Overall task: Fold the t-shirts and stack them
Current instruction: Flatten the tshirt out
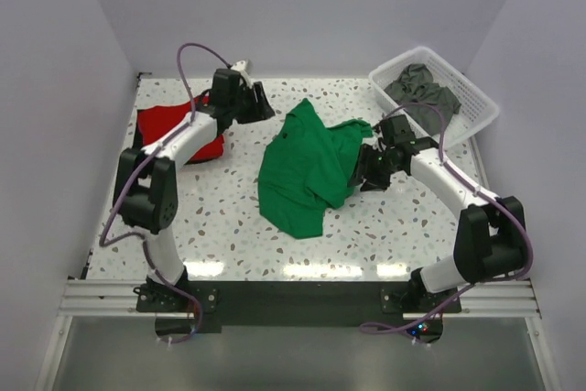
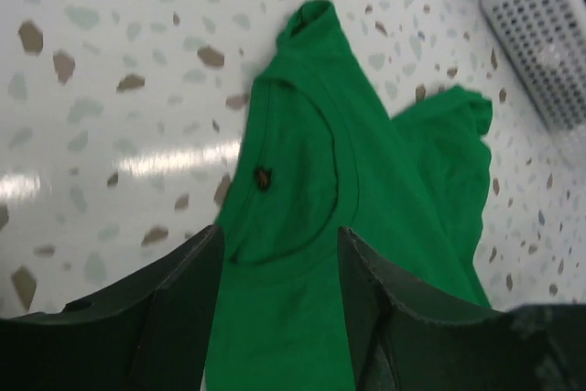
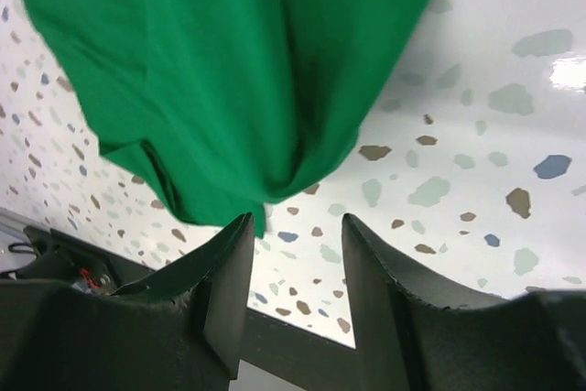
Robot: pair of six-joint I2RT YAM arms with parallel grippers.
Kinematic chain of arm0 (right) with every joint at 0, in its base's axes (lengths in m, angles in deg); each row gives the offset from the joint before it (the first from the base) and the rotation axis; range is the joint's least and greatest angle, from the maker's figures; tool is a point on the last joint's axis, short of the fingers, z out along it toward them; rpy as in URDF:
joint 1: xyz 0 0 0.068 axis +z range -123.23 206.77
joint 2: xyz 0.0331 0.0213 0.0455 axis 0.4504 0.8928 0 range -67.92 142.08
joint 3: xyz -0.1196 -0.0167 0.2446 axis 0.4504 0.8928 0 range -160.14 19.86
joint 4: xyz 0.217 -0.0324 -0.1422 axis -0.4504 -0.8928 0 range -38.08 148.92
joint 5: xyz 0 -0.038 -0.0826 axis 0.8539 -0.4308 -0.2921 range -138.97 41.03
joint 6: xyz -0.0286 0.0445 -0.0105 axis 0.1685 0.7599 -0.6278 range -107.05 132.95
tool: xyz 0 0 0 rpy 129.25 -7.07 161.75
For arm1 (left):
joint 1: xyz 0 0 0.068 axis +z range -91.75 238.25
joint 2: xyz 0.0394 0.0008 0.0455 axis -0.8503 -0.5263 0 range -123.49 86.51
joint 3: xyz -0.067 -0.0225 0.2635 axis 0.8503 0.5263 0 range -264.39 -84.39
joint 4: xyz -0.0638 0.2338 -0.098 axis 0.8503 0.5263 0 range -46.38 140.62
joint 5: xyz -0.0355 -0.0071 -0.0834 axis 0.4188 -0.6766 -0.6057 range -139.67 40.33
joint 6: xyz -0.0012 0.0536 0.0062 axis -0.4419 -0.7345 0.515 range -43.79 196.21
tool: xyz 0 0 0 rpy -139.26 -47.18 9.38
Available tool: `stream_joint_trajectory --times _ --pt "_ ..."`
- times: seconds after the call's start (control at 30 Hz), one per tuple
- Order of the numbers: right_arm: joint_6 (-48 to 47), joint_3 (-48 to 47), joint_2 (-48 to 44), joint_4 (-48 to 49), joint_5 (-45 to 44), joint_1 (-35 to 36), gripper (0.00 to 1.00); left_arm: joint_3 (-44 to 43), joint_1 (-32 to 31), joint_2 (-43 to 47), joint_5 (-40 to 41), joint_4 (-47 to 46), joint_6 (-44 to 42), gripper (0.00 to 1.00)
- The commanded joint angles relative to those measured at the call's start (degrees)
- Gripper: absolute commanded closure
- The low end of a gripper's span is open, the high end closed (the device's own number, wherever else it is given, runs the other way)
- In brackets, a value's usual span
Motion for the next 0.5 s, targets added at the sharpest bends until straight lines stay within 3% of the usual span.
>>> stream_joint_trajectory --times 0.0,0.17,0.3,0.47 --pt "1.4 0.0 2.5 1.0 -1.1 -2.1 0.54 12.7 -3.3 12.5 5.9 6.5 -6.8 0.43" --pt "2.2 2.4 4.2 4.1 0.6 -3.0 0.54 21.8 -12.0 21.8 11.4 15.8 -7.5 0.45" --pt "2.4 3.8 5.3 5.6 1.6 -3.1 0.55 23.4 -17.9 23.1 12.6 25.1 -5.2 0.47" --pt "2.3 4.3 5.4 6.1 2.3 -3.1 0.57 23.8 -22.6 21.5 13.0 30.4 -2.4 0.51"
